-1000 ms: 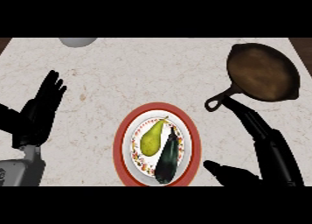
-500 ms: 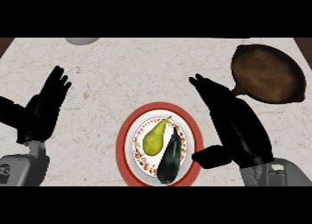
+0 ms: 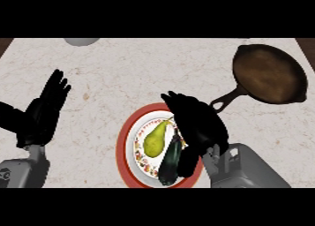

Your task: Pick the pear from the plate and place it in the pan

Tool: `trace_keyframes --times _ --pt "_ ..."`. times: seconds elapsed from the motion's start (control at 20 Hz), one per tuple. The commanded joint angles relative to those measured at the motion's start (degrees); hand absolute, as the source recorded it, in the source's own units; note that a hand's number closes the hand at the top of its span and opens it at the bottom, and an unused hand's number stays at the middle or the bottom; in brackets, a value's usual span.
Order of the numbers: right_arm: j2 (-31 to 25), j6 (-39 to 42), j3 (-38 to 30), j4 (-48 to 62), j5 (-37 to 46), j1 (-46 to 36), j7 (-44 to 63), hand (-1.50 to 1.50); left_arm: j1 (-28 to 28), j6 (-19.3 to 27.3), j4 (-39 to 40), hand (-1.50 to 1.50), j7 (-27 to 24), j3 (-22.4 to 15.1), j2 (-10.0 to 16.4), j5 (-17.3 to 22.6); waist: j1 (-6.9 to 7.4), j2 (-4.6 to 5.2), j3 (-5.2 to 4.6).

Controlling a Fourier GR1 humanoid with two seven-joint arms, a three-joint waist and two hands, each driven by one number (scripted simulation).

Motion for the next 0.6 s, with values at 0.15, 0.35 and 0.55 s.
trace_keyframes --times 0.15,0.35,0.55 --pt "4.90 10.12 3.38 2.12 -0.88 -4.52 11.20 -1.50 -0.70 -0.40 -1.13 0.00 2.89 0.72 0.44 0.40 -0.36 -0.24 0.03" --pt "3.22 12.97 3.86 1.89 1.39 -7.28 13.45 -1.50 -1.23 -0.19 1.28 0.00 -0.18 0.72 -0.25 -0.88 -0.91 -0.25 -0.01" --pt "7.64 10.64 7.17 6.80 5.73 -6.76 15.00 -1.50 1.57 -0.38 -1.25 0.00 0.33 0.38 -0.88 -0.50 -0.26 -0.26 0.03"
